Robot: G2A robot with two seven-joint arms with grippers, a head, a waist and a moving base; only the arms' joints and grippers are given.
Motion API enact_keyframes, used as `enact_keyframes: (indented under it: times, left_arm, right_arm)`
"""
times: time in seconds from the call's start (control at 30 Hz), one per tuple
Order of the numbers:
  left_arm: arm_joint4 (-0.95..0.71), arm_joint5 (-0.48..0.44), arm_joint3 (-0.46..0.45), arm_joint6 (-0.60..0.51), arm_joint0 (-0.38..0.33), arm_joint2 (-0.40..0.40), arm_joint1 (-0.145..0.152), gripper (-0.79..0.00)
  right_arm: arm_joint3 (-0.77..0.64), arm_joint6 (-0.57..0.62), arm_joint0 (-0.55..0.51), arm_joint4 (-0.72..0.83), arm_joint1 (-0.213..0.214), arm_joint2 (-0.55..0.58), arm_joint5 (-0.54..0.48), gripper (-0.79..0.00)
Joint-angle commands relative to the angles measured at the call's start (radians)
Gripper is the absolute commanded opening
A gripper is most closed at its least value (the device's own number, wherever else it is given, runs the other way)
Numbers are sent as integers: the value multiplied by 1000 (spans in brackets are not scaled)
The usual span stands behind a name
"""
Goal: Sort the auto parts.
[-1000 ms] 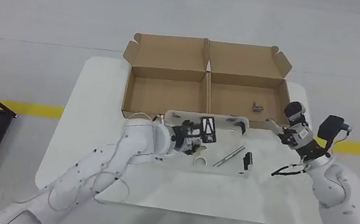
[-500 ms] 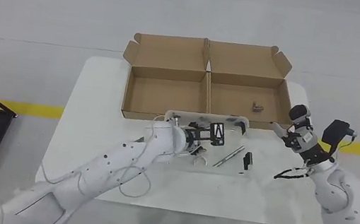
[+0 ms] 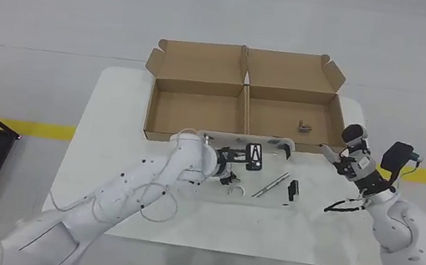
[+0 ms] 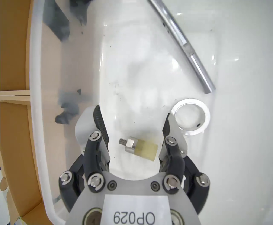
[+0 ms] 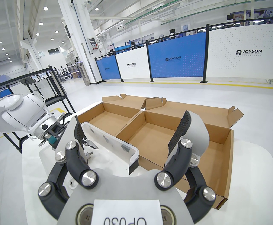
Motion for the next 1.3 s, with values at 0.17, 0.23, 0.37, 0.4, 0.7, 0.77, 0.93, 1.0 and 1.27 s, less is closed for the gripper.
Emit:
enact_keyframes:
  times: [0.17, 0.23, 0.37, 0.4, 0.7, 0.77, 0.93, 1.0, 1.27]
  left_arm:
    - [19, -10, -68, -13, 26, -32, 16, 0]
    - [19, -10, -68, -13, 26, -32, 16, 0]
    - [19, -10, -68, -13, 26, -32, 16, 0]
    - [19, -10, -68, -13, 26, -32, 16, 0]
    - [26, -9, -69, -30, 52, -27, 19, 0]
    - [-26, -34, -53, -47, 48, -31, 17, 0]
    - [-110, -41, -17, -80, 27, -34, 9, 0]
    - [-137, -36, -2, -85, 17, -30, 4, 0]
    - [-200, -19, 77, -79, -28, 24, -27, 0]
  right_arm:
    - [0, 0, 0, 0, 0, 0, 0, 0]
    - [0, 0, 0, 0, 0, 0, 0, 0]
    - [0, 0, 0, 0, 0, 0, 0, 0]
    - [0, 0, 0, 0, 0, 0, 0, 0]
    - [0, 0, 0, 0, 0, 0, 0, 0]
    - [0, 0, 0, 0, 0, 0, 0, 0]
    - [0, 0, 0, 0, 0, 0, 0, 0]
    - [0, 0, 0, 0, 0, 0, 0, 0]
    - [0, 0, 0, 0, 0, 0, 0, 0]
